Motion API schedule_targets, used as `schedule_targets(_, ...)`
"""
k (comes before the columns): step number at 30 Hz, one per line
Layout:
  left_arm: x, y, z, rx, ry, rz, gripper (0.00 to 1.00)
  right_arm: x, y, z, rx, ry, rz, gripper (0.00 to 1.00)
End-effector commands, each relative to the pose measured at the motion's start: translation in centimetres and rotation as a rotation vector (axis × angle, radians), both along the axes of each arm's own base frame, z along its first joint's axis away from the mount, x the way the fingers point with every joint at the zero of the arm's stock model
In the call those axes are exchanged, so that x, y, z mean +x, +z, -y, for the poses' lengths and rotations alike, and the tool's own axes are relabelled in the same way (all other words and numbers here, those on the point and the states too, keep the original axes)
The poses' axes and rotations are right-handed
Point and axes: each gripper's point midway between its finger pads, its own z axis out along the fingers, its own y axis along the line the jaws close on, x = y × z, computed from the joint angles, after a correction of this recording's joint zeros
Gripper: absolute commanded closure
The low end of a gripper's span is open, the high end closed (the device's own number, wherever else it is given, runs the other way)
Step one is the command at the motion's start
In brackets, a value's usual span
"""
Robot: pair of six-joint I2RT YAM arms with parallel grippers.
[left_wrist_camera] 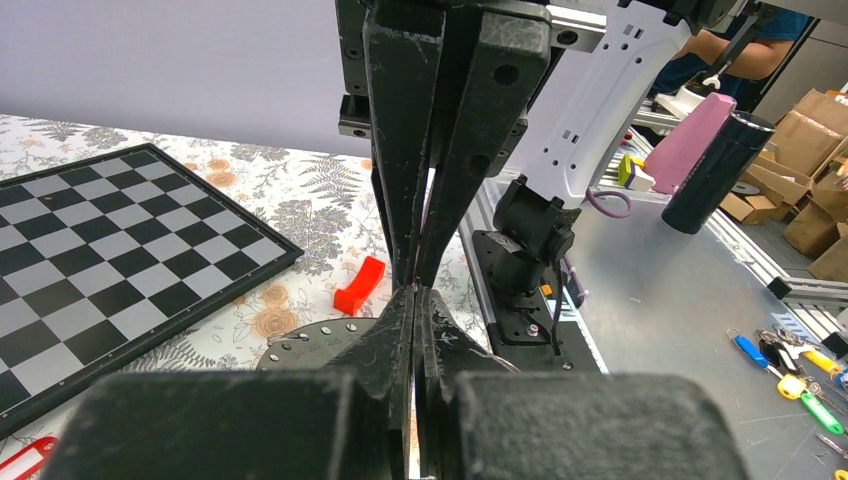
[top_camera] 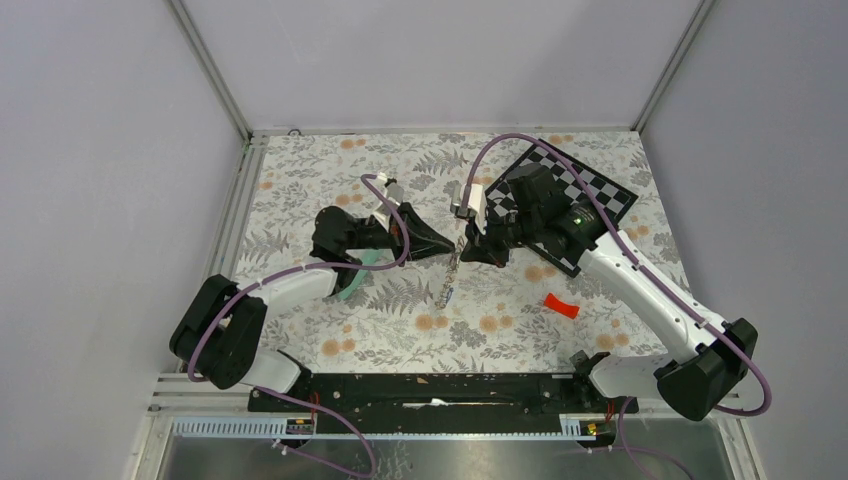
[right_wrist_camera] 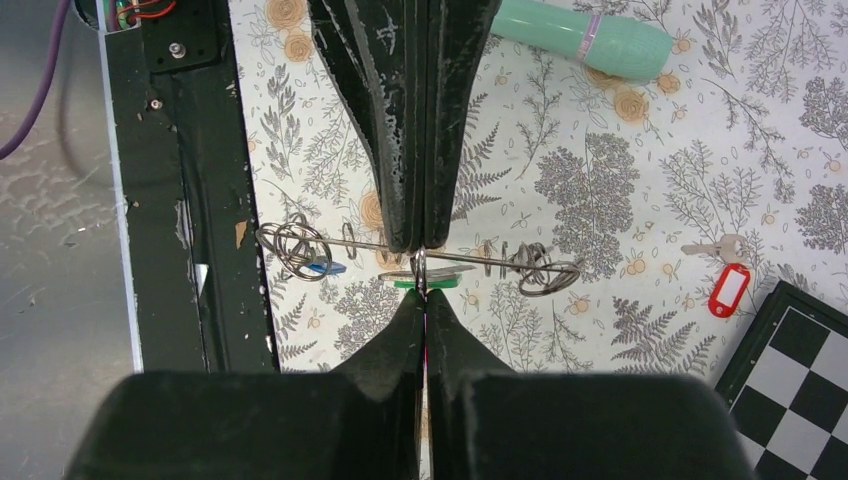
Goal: Put the keys on the keyring
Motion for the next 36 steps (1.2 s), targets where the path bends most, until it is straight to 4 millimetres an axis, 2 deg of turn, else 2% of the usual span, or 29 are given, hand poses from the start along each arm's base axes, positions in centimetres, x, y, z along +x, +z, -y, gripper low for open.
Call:
schedule_targets(1, -0.5, 2.7, -0.5, -0.076, 0.012, 0.099, 1.0, -0.5, 1.2, -0.4, 0.058, 0.034, 0.024, 1.0)
schedule_targets(11, -0.9, 2.5, -0.5, -0.072, -0.018, 0.102, 1.0, -0.8, 1.0, -1.2, 0.088, 0.069, -0.008, 1.0)
schedule_targets(19, -2.0, 2.0, -0.4, -0.055, -0.067, 0.127, 1.0, -0.7, 0.9, -1.7, 0.103, 0.089, -0.014, 0.99)
schedule_targets(30, -3.2, 1.5, -0.4, -0.036, -0.118, 0.176, 1.0, -0.9, 0.7, -2.3, 0.121, 0.13, -0.036, 0.87)
schedule_targets(36, -3.2, 1.7, -0.5, -0.042, -0.112, 0.178, 1.0, -0.9, 1.0, -1.6, 0.112, 0.108, 0.013, 0.72)
